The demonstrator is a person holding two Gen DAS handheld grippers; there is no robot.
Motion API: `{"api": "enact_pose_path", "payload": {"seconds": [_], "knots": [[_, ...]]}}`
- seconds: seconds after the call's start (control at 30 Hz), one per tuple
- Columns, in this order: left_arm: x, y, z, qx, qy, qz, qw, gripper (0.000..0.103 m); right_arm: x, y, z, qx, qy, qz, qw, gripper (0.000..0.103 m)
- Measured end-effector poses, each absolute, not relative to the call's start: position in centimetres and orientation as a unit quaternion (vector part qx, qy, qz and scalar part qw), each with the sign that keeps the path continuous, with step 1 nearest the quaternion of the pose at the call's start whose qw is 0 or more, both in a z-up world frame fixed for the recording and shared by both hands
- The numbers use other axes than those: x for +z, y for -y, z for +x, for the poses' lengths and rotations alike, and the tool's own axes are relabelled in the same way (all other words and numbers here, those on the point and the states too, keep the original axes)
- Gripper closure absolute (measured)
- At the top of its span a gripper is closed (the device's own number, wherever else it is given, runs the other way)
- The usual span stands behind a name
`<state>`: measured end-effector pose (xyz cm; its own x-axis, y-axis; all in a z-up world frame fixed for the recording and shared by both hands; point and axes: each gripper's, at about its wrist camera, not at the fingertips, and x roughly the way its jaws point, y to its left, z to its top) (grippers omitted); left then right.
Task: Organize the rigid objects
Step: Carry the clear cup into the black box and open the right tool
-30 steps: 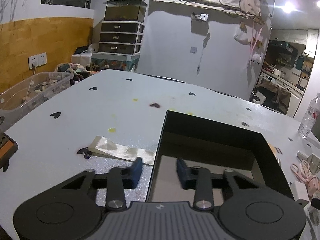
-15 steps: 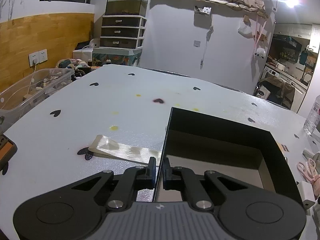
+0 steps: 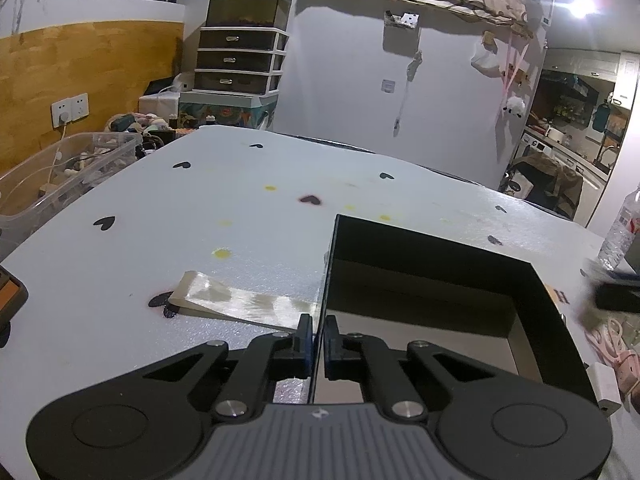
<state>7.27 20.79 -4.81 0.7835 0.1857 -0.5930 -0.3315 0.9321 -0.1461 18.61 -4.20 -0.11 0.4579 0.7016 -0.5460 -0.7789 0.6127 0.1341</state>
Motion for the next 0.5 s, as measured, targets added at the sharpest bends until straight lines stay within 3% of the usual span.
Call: {"api": "enact_pose_path", "payload": {"seconds": [0.5], "knots": [[-4.9,-21.3,7.2,0.118,-0.302,-0.119,0.938,0.099,-3.6,-10.0,22.8,0.451,-0.394,-0.122,0.791,0.051]]}}
